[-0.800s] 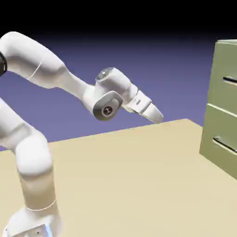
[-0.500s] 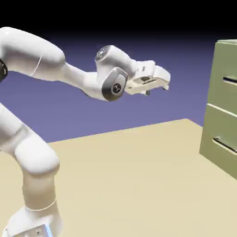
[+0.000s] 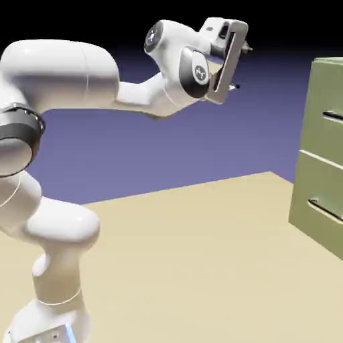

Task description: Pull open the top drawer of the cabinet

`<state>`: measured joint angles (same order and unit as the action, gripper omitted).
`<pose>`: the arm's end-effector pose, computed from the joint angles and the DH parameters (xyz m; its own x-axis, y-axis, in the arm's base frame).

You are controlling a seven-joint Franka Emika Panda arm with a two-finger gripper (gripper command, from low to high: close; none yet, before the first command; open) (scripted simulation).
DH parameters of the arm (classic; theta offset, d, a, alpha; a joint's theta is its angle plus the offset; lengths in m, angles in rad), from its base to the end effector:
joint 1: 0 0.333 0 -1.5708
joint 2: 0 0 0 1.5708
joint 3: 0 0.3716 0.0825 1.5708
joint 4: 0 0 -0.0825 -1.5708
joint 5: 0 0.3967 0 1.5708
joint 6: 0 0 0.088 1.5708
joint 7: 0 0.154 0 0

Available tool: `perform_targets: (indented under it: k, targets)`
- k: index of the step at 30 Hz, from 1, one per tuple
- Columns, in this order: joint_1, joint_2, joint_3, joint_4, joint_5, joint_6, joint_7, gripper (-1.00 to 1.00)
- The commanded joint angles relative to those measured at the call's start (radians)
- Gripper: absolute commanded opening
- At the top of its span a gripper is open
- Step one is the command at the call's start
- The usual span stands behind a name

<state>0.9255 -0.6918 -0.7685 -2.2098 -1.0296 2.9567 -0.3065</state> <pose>0.4745 -0.0064 0.7280 -0.0272 0.7927 0.6090 0.3272 -0.5686 0.7548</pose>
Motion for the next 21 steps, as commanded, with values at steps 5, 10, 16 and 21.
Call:
perform_targets:
  k: [5,10,16,21]
  targets:
    - [0.181,-0.024,-0.152,0.119,-0.204,-0.016,-0.208,0.00]
    - [0.362,-0.048,-0.305,0.238,-0.409,-0.032,-0.416,0.00]
    - [0.580,-0.077,-0.488,0.381,-0.654,-0.051,-0.665,0.00]
    - [0.761,-0.102,-0.640,0.500,-0.858,-0.067,-0.873,0.00]
